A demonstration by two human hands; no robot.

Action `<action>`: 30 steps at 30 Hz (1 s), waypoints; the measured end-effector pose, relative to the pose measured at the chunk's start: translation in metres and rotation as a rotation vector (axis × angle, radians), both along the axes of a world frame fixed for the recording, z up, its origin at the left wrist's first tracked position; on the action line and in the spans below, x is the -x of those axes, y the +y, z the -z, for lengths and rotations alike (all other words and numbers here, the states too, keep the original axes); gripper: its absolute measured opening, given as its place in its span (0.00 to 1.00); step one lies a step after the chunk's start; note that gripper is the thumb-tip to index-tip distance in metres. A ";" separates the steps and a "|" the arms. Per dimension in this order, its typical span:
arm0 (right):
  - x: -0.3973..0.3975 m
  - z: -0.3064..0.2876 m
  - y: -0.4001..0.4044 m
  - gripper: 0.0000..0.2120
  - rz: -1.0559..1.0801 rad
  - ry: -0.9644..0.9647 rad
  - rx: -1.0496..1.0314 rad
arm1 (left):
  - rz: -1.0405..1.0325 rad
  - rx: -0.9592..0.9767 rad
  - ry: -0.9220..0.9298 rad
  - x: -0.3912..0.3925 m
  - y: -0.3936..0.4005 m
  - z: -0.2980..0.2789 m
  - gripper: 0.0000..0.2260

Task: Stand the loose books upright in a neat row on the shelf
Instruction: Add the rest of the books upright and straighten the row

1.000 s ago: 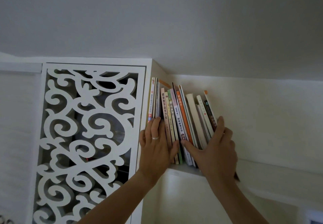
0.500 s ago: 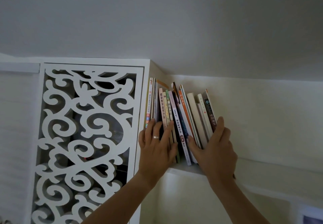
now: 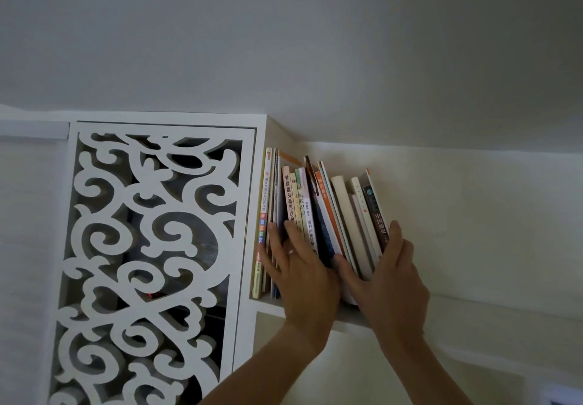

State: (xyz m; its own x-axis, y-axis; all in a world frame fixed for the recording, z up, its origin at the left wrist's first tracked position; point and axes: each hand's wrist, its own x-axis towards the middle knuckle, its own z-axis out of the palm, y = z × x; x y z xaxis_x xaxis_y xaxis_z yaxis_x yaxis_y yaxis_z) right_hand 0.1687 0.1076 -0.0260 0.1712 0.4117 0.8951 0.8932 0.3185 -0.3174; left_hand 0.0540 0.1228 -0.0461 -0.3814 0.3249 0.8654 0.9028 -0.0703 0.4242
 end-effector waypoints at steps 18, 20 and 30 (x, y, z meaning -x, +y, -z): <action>-0.011 0.004 0.005 0.55 -0.173 -0.029 0.012 | 0.548 0.070 -0.419 0.016 0.004 -0.015 0.30; -0.023 0.007 0.002 0.59 -0.291 -0.015 0.081 | 0.616 0.018 -0.490 0.017 0.012 -0.015 0.34; -0.041 0.013 -0.008 0.66 -0.287 -0.015 0.286 | 0.452 -0.108 -0.389 0.006 -0.015 -0.009 0.37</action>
State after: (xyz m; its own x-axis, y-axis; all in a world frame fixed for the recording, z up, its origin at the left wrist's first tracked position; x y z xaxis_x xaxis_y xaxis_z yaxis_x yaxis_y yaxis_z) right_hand 0.2094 0.0999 -0.0392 0.0006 0.6737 0.7390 0.7862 0.4564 -0.4166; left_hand 0.0477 0.1075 -0.0367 -0.5207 0.4466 0.7277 0.5537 -0.4721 0.6859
